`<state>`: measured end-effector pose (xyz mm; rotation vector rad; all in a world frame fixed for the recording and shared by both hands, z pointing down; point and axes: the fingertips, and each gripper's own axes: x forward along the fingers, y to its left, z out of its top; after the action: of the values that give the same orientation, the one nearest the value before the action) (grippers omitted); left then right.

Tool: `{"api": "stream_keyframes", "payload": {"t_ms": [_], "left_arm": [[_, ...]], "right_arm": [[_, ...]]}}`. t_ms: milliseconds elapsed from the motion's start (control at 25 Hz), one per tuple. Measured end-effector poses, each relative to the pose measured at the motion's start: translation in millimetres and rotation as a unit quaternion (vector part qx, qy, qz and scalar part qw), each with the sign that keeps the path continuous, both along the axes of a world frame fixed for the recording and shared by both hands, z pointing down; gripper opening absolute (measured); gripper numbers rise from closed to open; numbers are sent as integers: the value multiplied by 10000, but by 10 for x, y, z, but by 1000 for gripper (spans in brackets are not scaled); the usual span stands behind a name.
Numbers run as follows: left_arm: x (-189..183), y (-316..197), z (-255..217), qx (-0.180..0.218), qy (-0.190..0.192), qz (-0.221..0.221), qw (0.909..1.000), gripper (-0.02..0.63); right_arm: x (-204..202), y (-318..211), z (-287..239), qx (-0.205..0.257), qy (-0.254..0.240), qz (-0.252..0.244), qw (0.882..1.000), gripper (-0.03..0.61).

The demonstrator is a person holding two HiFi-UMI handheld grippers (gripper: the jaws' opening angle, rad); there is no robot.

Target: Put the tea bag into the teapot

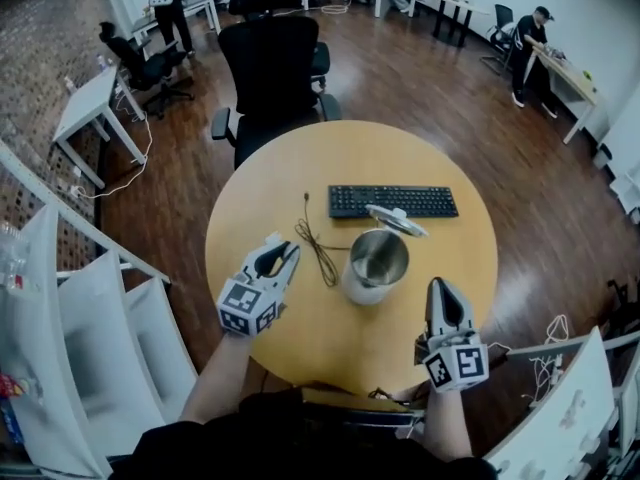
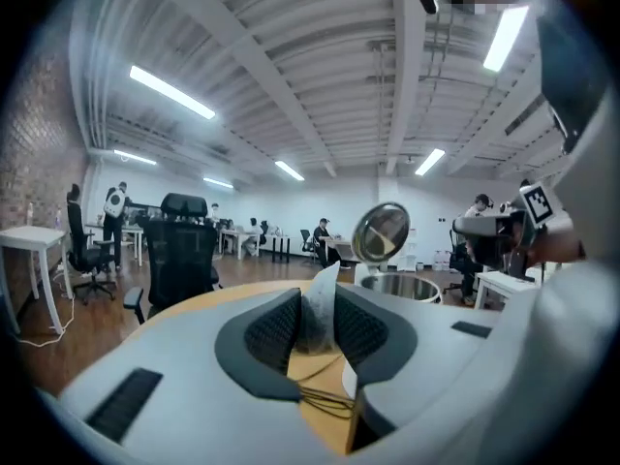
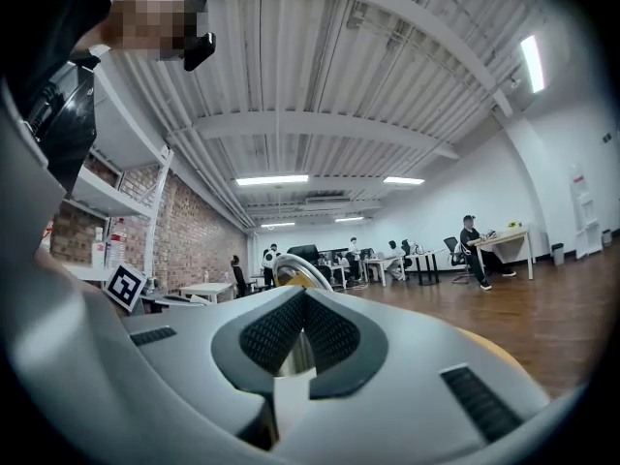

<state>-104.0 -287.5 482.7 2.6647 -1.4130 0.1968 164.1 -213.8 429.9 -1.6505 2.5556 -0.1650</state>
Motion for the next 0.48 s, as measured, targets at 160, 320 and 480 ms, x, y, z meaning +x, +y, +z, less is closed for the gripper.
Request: {"api": "stream_keyframes", "payload": {"t_ms": [160, 320, 480], "left_arm": [[58, 71, -509, 583, 139, 56, 9982, 84], [150, 186, -674, 893, -103, 172, 9958, 84], [356, 195, -653, 853, -124, 343, 9957, 84]], "right_arm": [[-168, -131, -147, 189, 134, -224, 9995, 6], [-284, -117, -324, 395, 141, -336, 9986, 6], [-147, -52, -227, 337, 195, -276, 9989, 6]]}}
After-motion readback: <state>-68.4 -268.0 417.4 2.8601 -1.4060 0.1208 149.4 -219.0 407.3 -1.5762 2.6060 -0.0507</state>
